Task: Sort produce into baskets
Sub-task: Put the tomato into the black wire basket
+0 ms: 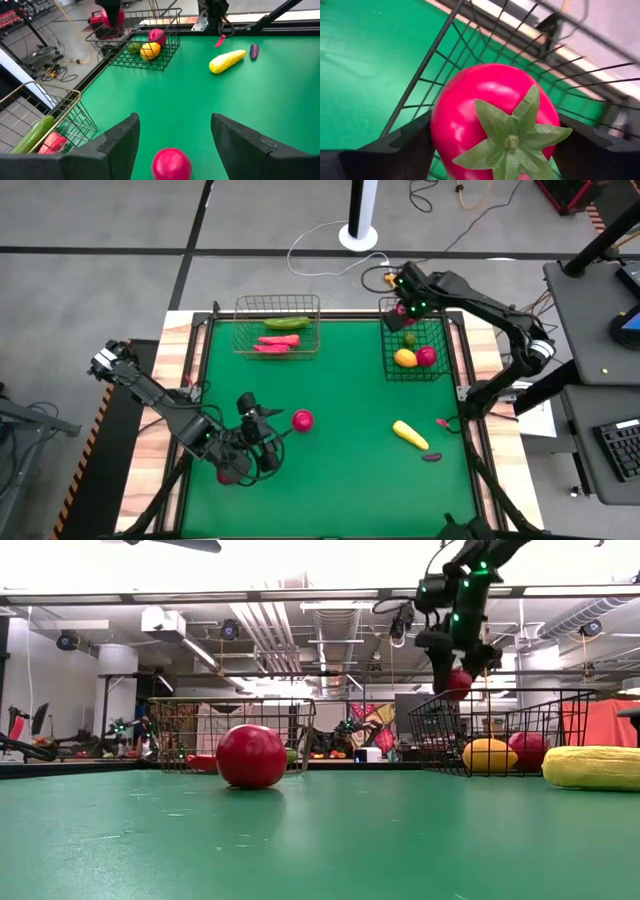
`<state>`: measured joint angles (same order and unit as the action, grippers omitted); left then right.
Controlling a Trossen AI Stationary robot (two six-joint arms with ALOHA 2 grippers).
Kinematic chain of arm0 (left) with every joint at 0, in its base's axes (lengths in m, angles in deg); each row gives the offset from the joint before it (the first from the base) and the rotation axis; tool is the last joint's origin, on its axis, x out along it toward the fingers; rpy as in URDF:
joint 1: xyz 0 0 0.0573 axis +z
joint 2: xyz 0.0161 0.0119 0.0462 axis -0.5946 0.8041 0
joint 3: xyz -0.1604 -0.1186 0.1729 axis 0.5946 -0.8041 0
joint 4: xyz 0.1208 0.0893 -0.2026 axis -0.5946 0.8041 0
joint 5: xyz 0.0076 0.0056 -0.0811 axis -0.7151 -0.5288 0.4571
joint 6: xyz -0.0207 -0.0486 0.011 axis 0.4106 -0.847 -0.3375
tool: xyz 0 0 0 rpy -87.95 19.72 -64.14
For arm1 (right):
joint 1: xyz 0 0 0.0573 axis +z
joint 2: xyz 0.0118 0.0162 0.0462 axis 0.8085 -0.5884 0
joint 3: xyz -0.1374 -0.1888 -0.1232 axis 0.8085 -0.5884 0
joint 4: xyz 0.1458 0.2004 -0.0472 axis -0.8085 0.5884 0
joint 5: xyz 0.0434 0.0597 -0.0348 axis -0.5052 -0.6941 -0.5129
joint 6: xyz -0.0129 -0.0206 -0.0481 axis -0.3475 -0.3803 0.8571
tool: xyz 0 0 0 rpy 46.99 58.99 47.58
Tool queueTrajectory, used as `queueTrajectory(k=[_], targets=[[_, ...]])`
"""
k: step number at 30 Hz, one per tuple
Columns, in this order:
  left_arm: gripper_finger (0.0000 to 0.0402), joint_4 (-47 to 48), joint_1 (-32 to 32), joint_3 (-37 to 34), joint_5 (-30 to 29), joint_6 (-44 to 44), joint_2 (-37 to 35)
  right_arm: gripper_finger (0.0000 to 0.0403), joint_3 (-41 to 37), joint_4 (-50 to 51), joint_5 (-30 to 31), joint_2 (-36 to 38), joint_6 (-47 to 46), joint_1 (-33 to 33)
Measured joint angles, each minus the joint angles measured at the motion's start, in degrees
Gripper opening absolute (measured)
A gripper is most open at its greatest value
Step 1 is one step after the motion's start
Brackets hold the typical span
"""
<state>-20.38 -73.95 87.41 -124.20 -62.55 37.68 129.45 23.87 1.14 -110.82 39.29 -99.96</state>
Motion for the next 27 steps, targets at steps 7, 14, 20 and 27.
queueTrajectory(k=[7,14,20,27], targets=[[0.0226,0.1,0.0,0.0,-0.1,0.1,0.0,0.0320,-7.9,-7.5,-1.0,-0.5,-0.8,-0.9],[0.0226,0.1,0.1,0.0,-1.5,0.2,0.0,0.0315,-13.5,-14.1,-1.5,-1.6,-1.2,-0.9],[0.0226,0.1,0.1,0.0,-1.5,0.4,0.0,0.0324,-16.3,-18.1,-1.5,-1.6,-1.2,-1.3],[0.0226,0.1,0.1,0.0,-1.5,0.3,0.0,0.0326,-17.6,-20.8,-1.5,-1.6,-0.5,-1.7]])
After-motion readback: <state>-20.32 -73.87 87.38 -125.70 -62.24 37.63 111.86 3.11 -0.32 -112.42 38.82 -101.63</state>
